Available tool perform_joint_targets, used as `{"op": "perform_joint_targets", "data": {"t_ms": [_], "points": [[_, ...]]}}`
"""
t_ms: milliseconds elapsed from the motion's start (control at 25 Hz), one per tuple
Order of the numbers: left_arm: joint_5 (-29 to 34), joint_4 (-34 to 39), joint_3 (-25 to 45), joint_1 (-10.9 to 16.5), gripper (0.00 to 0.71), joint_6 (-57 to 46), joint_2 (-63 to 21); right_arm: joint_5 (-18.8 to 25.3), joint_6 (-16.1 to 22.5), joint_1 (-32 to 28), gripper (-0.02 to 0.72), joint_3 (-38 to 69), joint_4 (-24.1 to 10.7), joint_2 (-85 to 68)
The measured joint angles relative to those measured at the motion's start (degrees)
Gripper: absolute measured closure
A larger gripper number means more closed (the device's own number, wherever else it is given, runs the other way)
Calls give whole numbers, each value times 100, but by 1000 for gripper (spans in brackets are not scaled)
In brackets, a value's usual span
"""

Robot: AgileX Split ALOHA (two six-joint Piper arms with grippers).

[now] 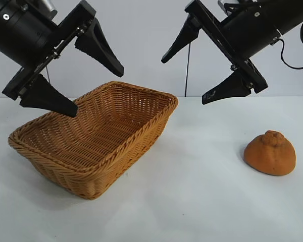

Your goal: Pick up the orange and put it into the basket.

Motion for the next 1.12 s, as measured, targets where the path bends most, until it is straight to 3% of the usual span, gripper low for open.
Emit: {"op": "perform_joint_targets", "data": {"t_ms": [1120], "points": [[-98, 0, -15, 0, 17, 0, 0, 0, 0, 0, 42, 0, 0, 0]]}}
